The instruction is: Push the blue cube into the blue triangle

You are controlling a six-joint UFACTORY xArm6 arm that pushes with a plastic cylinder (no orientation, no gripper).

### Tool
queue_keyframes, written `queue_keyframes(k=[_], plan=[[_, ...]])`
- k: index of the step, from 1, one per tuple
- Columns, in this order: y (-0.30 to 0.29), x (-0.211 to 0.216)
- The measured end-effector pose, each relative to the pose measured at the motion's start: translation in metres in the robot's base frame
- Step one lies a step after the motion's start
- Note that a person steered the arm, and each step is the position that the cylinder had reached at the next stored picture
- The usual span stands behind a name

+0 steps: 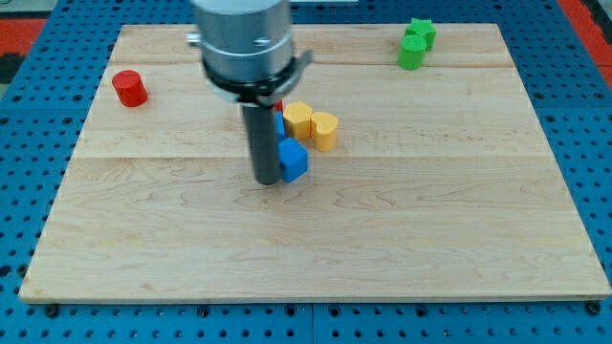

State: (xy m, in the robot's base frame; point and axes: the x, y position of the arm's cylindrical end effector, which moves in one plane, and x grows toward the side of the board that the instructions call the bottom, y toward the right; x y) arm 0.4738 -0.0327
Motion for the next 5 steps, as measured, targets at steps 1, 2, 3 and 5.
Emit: queue_keyframes(k=[1,2,3,5], plan=[[0.026,-0.001],[0.045,0.016],[0.057,-0.002],[0.015,-0.015]])
